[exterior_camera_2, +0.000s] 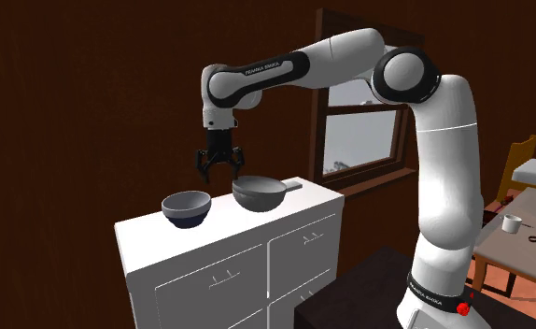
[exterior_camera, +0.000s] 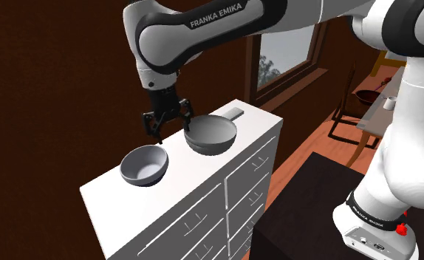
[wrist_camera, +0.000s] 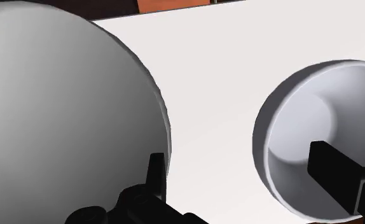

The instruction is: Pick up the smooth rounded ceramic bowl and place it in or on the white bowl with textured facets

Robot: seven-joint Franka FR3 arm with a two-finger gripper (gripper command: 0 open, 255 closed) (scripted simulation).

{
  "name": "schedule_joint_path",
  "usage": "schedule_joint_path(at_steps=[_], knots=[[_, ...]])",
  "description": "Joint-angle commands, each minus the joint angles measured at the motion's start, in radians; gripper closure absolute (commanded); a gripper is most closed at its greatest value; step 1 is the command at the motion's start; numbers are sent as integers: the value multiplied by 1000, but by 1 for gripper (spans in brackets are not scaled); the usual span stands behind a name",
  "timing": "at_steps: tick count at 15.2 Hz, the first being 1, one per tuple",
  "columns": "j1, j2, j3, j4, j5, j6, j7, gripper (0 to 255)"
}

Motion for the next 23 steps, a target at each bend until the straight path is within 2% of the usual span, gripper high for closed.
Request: schedule_joint_path(at_steps=[1,3,10,18,19,23], knots=[[26,86,4,100,-28,-15,34,0],[49,147,4,175,-47,-29,55,0],[49,150,3,77,-48,71,56,0],[49,150,3,77,-48,71,56,0],[49,150,3,77,-48,71,56,255],[49,150,3,77,-48,71,56,255]])
